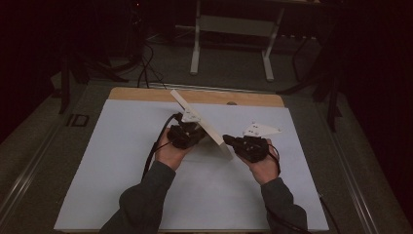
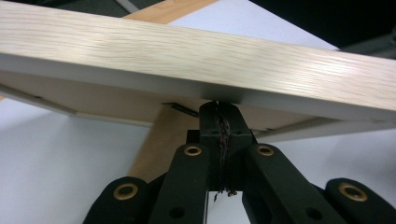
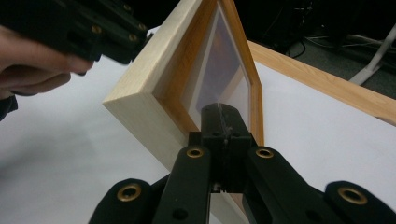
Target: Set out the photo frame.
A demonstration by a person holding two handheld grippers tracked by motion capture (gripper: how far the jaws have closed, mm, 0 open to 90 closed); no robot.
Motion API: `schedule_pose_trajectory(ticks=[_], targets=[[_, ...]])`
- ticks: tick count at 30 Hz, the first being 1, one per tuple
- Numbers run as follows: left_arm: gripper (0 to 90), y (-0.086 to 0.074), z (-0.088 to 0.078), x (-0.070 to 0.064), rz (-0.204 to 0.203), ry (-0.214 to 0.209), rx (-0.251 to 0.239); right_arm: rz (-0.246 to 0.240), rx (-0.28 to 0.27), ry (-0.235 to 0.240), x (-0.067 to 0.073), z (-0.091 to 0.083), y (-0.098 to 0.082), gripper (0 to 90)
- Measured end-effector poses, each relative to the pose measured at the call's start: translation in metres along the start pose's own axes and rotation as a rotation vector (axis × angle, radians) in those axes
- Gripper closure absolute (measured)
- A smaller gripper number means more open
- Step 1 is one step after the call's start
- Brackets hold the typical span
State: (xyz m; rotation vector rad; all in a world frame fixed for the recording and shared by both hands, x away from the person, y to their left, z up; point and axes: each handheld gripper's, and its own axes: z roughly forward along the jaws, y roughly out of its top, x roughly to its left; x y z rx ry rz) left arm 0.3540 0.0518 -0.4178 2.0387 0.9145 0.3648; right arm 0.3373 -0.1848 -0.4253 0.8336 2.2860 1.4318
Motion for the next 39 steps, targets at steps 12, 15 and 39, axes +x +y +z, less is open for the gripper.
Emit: schedule_pose_trajectory(ticks=[12,15,39], targets=[[90.0,0.000,0.001,0.000,-0.001,-0.016,0.000,-0.012,0.006,0.015,0.002,-0.001,0.003,90.0],[90.0,0.000,0.001,0.002,-0.004,-0.017,0.001,-0.026,0.010,0.019,0.004,0.000,0.004,90.0],[90.0,0.000,0.002,0.015,-0.010,-0.078,-0.008,-0.077,0.027,0.089,0.019,0.014,0.012,90.0]])
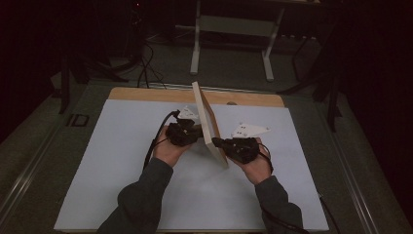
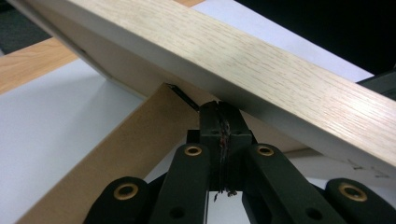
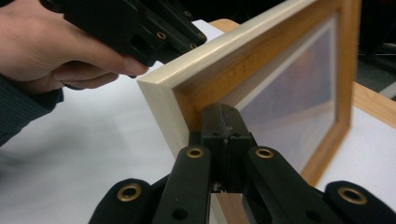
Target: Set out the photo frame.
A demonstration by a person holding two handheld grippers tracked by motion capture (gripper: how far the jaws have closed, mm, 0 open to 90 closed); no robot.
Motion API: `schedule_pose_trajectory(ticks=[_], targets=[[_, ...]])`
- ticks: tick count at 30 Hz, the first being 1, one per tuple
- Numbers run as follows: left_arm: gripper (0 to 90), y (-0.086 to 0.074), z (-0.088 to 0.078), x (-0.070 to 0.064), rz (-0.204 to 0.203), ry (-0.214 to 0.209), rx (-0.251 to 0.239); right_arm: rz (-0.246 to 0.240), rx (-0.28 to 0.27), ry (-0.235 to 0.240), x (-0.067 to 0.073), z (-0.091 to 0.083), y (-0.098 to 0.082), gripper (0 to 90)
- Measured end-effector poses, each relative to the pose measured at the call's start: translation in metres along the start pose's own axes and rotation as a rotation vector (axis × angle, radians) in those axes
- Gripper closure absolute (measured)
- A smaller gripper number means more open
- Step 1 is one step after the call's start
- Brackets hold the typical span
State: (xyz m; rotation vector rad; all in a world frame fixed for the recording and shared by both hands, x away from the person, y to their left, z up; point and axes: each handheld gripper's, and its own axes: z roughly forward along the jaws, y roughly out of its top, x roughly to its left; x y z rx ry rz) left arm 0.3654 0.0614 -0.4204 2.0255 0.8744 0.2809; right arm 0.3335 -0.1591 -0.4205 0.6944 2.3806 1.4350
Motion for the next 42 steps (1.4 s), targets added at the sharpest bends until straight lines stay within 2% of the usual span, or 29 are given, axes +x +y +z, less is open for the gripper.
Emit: schedule_pose_trajectory(ticks=[2,6,9,14,19,31,38,42], targets=[[90.0,0.000,0.000,0.000,0.002,0.000,-0.001,-0.002,0.000,0.003,0.001,0.001,0.000,90.0],[90.0,-0.004,-0.006,-0.001,0.003,-0.027,-0.016,-0.004,-0.001,0.008,0.002,0.002,0.000,90.0],[90.0,-0.008,-0.009,-0.006,0.021,-0.044,-0.018,-0.007,-0.001,0.010,0.002,0.002,0.000,90.0],[90.0,-0.011,-0.011,-0.009,0.032,-0.048,-0.024,-0.006,0.001,0.013,0.003,0.002,0.000,90.0],[90.0,-0.008,-0.010,-0.006,0.031,-0.050,-0.012,-0.019,0.014,0.012,0.004,0.002,0.002,90.0],[90.0,-0.011,-0.013,0.008,0.050,-0.092,-0.017,-0.022,0.013,0.020,0.008,0.009,0.006,90.0],[90.0,-0.013,-0.016,0.012,0.044,-0.092,-0.014,-0.028,0.013,0.027,0.012,0.015,0.009,90.0],[89.9,-0.016,-0.018,0.016,0.033,-0.111,-0.018,-0.034,0.012,0.037,0.015,0.018,0.011,90.0]])
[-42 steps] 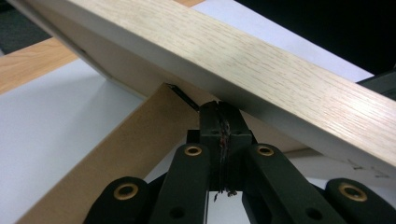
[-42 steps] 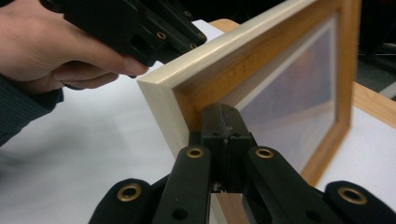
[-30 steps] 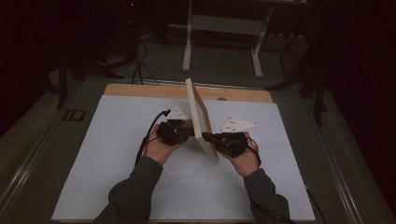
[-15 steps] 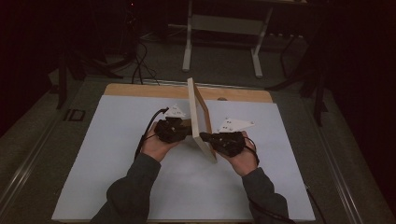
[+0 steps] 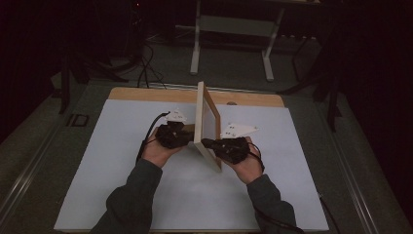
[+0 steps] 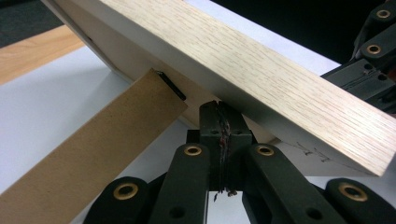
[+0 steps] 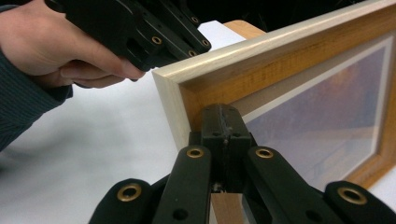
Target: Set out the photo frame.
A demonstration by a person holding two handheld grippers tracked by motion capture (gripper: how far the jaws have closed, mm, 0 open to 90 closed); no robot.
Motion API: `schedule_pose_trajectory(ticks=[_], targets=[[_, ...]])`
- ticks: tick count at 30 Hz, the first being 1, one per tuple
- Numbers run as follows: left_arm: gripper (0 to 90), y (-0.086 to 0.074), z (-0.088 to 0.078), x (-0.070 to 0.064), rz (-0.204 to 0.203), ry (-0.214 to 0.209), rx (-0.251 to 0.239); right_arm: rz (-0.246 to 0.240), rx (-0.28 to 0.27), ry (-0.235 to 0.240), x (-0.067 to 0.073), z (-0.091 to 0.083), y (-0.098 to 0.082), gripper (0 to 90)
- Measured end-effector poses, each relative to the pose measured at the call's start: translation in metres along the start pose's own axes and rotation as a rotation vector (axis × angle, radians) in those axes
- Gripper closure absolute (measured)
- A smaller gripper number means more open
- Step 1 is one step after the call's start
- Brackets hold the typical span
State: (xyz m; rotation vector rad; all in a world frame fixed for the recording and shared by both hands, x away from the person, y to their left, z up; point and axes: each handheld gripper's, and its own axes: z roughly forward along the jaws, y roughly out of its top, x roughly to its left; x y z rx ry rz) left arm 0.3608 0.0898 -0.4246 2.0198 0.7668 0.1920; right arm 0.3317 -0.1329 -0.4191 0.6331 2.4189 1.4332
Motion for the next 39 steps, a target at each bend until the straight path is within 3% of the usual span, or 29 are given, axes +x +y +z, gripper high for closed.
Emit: schedule_pose_trajectory(ticks=[3,6,13,24,28,39], targets=[[85.1,-0.004,-0.002,0.005,-0.033,-0.032,-0.004,-0.005,0.000,0.014,0.001,0.001,0.000,90.0],[81.6,-0.005,-0.002,0.005,-0.037,-0.035,0.006,-0.009,-0.002,0.014,0.001,0.001,0.000,89.6],[72.4,-0.007,-0.007,0.008,-0.060,0.004,0.017,-0.017,0.019,-0.003,0.000,-0.001,-0.005,83.4],[57.9,-0.001,-0.029,0.019,-0.172,0.071,-0.072,0.019,0.028,-0.050,-0.011,-0.009,-0.019,69.6],[53.9,0.002,-0.033,0.019,-0.188,0.099,-0.084,0.031,0.030,-0.060,-0.014,-0.011,-0.023,67.4],[38.2,0.023,-0.034,0.003,-0.207,0.150,-0.109,0.059,0.041,-0.071,-0.017,-0.014,-0.034,64.9]])
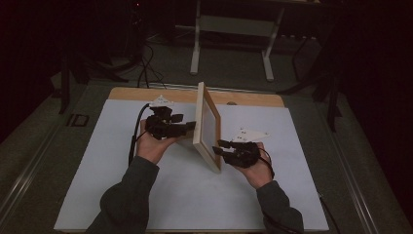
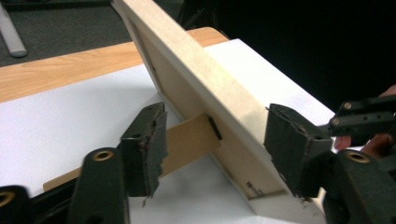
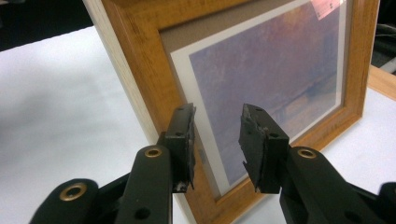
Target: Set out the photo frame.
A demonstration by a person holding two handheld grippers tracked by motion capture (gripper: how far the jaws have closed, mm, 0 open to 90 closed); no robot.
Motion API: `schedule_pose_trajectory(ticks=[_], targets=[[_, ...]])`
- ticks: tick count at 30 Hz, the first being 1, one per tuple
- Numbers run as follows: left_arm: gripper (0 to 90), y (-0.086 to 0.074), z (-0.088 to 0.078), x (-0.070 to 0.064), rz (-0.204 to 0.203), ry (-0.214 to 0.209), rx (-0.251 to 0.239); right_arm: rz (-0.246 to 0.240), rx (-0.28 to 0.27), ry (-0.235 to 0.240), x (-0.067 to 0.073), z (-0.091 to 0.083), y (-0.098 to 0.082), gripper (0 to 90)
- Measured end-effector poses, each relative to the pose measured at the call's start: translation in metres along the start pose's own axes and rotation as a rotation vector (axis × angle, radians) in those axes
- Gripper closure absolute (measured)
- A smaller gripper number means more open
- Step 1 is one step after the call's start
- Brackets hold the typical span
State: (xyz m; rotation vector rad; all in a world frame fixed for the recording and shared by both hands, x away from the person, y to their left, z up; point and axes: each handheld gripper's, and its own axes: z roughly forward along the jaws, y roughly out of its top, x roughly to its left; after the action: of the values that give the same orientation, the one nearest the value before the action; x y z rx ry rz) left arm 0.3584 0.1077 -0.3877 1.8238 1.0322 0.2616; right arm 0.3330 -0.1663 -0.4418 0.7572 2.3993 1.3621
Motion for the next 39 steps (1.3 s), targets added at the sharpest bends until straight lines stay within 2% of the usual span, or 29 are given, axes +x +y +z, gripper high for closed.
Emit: schedule_pose_trajectory(ticks=[2,8,12,18,26,29,33,36,39], targets=[[32.8,0.002,0.001,-0.004,0.001,0.016,-0.003,0.003,0.003,0.000,-0.001,0.000,-0.002,64.9],[24.2,0.004,0.011,-0.016,-0.005,0.048,0.007,0.012,0.004,-0.005,-0.003,-0.002,-0.006,64.9],[20.7,0.002,0.018,-0.024,-0.003,0.043,0.027,0.015,0.000,-0.006,-0.005,-0.004,-0.008,64.6],[20.4,-0.002,0.027,-0.033,0.002,0.046,0.050,0.024,0.000,-0.011,-0.006,-0.006,-0.010,64.6],[23.0,-0.010,0.031,-0.044,0.023,0.091,0.062,0.027,-0.001,-0.009,-0.007,-0.006,-0.012,64.1],[26.1,-0.011,0.031,-0.046,0.026,0.088,0.064,0.028,-0.003,-0.009,-0.007,-0.006,-0.012,64.1],[31.0,-0.015,0.032,-0.048,0.011,0.099,0.072,0.030,-0.002,-0.010,-0.007,-0.006,-0.012,64.2],[36.2,-0.017,0.031,-0.048,-0.009,0.089,0.071,0.030,-0.001,-0.009,-0.007,-0.006,-0.013,64.1],[40.0,-0.018,0.031,-0.049,-0.009,0.087,0.074,0.032,0.000,-0.009,-0.008,-0.006,-0.013,64.0]])
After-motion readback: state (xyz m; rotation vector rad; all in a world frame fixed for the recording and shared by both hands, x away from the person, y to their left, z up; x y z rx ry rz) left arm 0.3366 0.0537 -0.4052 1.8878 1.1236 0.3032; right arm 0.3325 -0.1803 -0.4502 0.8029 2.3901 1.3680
